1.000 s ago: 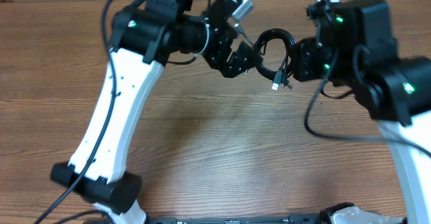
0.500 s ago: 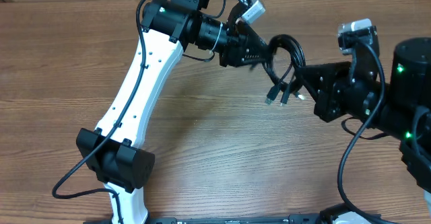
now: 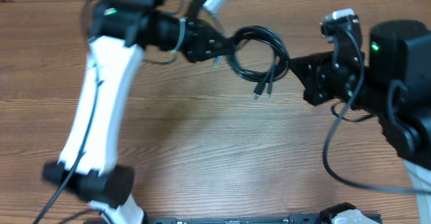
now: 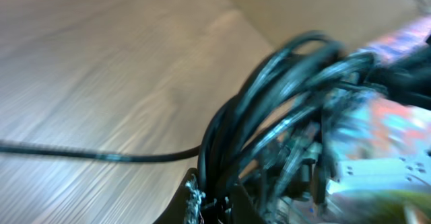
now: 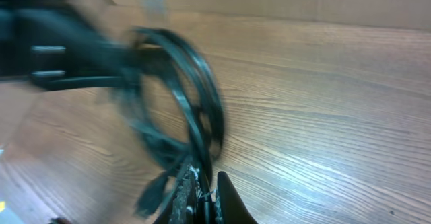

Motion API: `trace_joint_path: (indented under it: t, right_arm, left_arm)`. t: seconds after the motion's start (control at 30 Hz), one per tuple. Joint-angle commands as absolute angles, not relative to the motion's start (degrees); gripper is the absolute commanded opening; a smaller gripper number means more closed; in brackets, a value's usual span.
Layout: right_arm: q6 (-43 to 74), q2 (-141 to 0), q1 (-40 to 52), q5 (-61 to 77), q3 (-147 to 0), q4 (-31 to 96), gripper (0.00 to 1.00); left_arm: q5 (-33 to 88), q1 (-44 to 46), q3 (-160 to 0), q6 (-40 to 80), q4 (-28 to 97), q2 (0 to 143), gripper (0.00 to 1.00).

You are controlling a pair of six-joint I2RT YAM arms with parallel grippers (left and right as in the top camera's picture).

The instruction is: Untangle cables

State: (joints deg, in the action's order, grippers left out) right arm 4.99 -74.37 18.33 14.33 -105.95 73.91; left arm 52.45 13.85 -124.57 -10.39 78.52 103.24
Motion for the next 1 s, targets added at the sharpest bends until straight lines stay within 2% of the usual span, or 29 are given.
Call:
trace_joint_path:
  t: [0.0,0.33,0.43,0.53,0.57,0.63,0.77,0.87,0.97]
  right_arm:
    - [4.64,-77.36,18.02,6.15,-106.13,73.67,0.04]
    - [6.15,-85.93,7.70,4.64,-106.13,70.72,0.04]
    - [6.42,-86.17,6.90,5.50,-106.13,70.67,0.04]
    - [6.28,-86.17,7.57,14.46,-106.13,71.13,0.06]
    - [5.43,-86.17,8.12,18.72,-106.13,71.31,0.49]
    - [1.58,-86.17,9.76,27.14,-106.13,71.37,1.00]
    - [-11.07,-86.17,15.49,37.10,-106.13,68.47,1.00]
    - [-20.16,-86.17,20.10,36.36,-106.13,64.71,0.99]
    - [-21.71,-86.17,23.05,30.24,-106.13,60.27,0.99]
  left_arm:
    - [36.42,9.72,-126.56,-3.36,81.62,94.15,0.04]
    - [36.01,-10.09,-126.54,-1.32,92.86,79.09,0.04]
    - [35.99,-12.62,-126.54,-1.76,93.14,77.80,0.04]
    - [37.52,-12.43,-126.50,-1.74,92.40,78.32,0.04]
    - [38.74,-11.97,-126.48,-1.74,91.74,78.85,0.04]
    - [41.85,-10.85,-126.48,-2.61,90.37,80.09,0.04]
    - [50.83,-7.20,-126.48,-4.80,88.79,83.94,0.04]
    - [57.21,-4.62,-126.48,-5.34,89.12,87.07,0.04]
    - [65.84,-2.00,-126.48,-5.63,89.36,89.82,0.04]
